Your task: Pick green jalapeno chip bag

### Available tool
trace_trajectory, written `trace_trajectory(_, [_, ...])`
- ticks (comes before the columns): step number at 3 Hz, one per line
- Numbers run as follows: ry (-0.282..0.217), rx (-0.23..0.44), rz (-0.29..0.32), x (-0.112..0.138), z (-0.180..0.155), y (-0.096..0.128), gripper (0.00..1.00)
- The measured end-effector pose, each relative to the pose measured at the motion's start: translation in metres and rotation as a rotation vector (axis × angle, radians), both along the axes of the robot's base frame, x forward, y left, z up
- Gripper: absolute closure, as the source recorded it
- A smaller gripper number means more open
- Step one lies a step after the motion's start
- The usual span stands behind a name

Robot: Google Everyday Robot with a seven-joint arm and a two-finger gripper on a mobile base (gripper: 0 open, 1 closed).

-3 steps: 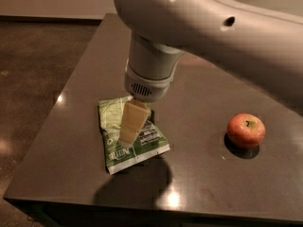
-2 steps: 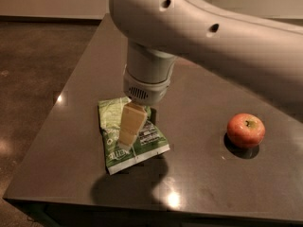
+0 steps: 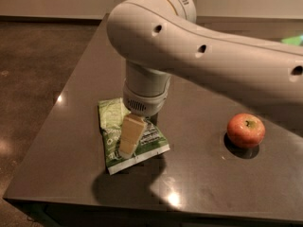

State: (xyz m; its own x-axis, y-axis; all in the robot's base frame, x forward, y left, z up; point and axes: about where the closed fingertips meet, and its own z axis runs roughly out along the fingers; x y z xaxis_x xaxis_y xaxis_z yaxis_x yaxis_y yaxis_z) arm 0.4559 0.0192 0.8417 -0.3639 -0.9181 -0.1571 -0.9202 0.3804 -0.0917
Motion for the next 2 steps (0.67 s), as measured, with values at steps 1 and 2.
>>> trace_trajectory(1, [0.005, 0.002, 0.019, -0.0022, -0.0035, 0.0038, 0.18])
trace_trajectory(2, [0.012, 0.003, 0.036, -0.004, -0.0054, 0.0065, 0.42])
